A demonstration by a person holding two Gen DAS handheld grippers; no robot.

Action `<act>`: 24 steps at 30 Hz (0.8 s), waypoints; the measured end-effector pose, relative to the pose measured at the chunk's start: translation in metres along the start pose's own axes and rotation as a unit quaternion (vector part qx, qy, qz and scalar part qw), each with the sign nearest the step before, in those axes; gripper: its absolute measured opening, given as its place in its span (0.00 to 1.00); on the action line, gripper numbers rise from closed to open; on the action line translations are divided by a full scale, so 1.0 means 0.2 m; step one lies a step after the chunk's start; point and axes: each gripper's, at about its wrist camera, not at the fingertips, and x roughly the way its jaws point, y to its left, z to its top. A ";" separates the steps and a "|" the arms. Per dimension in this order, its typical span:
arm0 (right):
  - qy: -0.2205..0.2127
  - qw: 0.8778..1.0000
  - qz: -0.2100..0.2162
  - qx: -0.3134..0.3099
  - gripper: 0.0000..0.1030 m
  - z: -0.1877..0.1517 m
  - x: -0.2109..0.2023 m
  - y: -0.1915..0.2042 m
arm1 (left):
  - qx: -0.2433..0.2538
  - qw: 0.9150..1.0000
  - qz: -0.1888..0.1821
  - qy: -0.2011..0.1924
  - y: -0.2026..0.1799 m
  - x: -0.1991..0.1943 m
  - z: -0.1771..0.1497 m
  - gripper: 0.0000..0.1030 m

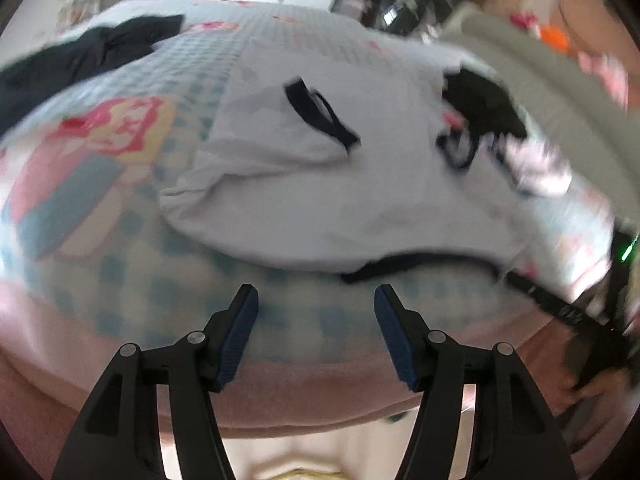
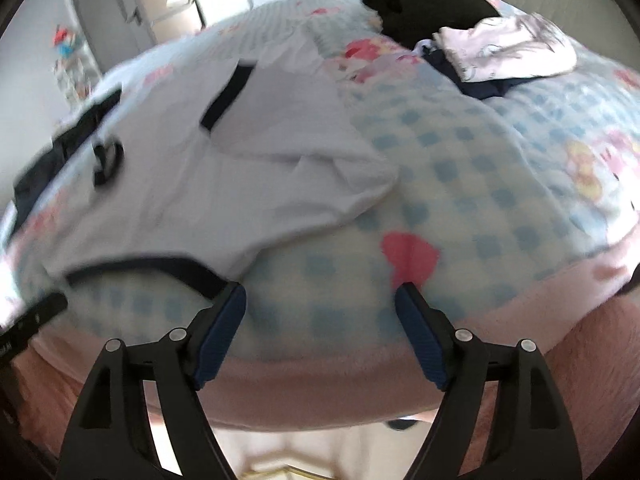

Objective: Fold clothes

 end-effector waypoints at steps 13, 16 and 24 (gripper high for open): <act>-0.023 0.998 0.049 0.039 0.77 0.05 -0.02 -0.10 | -0.152 0.984 -0.086 -0.028 0.26 -0.01 0.00 0.59; -0.016 0.992 0.117 0.053 0.75 0.06 -0.02 -0.06 | -0.166 0.979 -0.121 -0.018 0.25 0.05 0.03 0.59; -0.023 0.990 0.103 0.098 0.73 0.17 0.07 -0.12 | -0.171 0.974 -0.150 -0.003 0.25 0.18 0.13 0.58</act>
